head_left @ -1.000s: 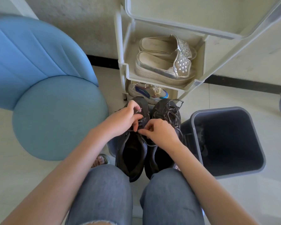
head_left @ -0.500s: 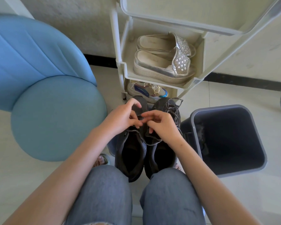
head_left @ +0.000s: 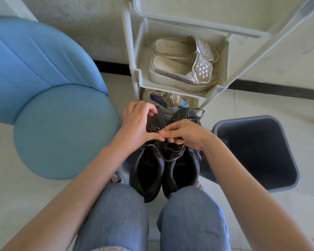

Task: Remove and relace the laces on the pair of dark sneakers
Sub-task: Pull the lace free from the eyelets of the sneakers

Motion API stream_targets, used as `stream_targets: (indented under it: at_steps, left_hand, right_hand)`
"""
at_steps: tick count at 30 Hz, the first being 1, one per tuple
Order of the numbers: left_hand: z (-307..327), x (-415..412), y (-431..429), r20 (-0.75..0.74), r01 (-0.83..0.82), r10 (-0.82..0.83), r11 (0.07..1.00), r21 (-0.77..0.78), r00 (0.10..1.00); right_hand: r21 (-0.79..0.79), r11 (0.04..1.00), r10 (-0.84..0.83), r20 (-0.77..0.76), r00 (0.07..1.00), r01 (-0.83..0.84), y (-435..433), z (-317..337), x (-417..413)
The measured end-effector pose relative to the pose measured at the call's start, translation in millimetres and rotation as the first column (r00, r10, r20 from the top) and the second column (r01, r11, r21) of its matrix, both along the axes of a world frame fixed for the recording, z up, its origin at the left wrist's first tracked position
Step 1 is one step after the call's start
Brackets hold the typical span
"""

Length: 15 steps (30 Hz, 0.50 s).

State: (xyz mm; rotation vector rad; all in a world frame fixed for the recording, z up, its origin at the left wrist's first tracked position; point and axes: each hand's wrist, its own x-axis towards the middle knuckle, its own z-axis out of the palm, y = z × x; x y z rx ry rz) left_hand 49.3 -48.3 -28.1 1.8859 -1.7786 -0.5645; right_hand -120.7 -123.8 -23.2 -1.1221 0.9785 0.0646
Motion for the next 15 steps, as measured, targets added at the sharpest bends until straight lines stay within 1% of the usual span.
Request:
stream_targets:
  at_steps: [1,2,3,4,6,7,8,10,12,13,14,15]
  left_hand:
    - [2.7,-0.5,3.7,0.002,-0.035,0.035,0.998,-0.047,0.999]
    - [6.8,-1.1,7.6,-0.016,-0.079,0.078,0.996,-0.043,0.997]
    - [10.5,-1.3,12.3,-0.039,-0.121,0.121,0.993,0.013,0.992]
    - [13.2,-0.5,16.4,-0.048,-0.141,0.149,0.981,0.133,0.988]
    - [10.5,-0.7,21.9,-0.025,-0.127,0.149,0.909,0.397,0.989]
    - [8.0,-2.3,23.3,-0.011,-0.113,0.134,0.875,0.470,0.991]
    - [7.4,-4.0,22.2,0.001,-0.109,0.125,0.858,0.502,0.992]
    - [6.5,-7.7,17.4,0.062,-0.099,0.078,0.835,0.541,0.995]
    - [4.2,-11.3,15.4,0.098,-0.060,-0.004,0.761,0.646,0.995]
    - [1.4,-11.9,15.7,0.062,-0.031,-0.017,0.723,0.690,0.998]
    - [-1.7,-11.4,15.8,-0.007,-0.009,0.019,0.701,0.713,1.000]
    - [-4.4,-10.0,16.3,-0.091,0.002,0.091,0.697,0.717,0.992]
  right_hand:
    - [-0.002,1.000,-0.031,0.002,1.000,0.031,0.9,-0.8,-0.3]
    - [-0.042,0.998,-0.054,-0.010,0.999,0.053,2.3,-1.1,0.0]
    - [-0.099,0.993,-0.070,-0.028,0.997,0.067,4.8,-1.3,1.2]
    - [-0.160,0.984,-0.082,-0.044,0.996,0.074,7.6,-1.7,2.7]
    - [-0.273,0.958,-0.113,-0.071,0.991,0.089,12.1,-4.7,6.3]
    - [-0.319,0.943,-0.133,-0.094,0.987,0.096,14.2,-7.2,7.9]
    - [-0.349,0.932,-0.149,-0.119,0.982,0.099,16.2,-9.5,9.9]
    - [-0.373,0.923,-0.167,-0.154,0.974,0.099,20.4,-13.6,12.9]
    - [-0.382,0.919,-0.173,-0.177,0.969,0.094,23.5,-16.3,13.9]
    - [-0.367,0.925,-0.176,-0.177,0.968,0.101,24.5,-16.9,14.0]
    - [-0.340,0.934,-0.179,-0.174,0.968,0.112,25.0,-17.0,13.8]
    - [-0.313,0.942,-0.184,-0.172,0.968,0.123,25.2,-17.3,13.4]
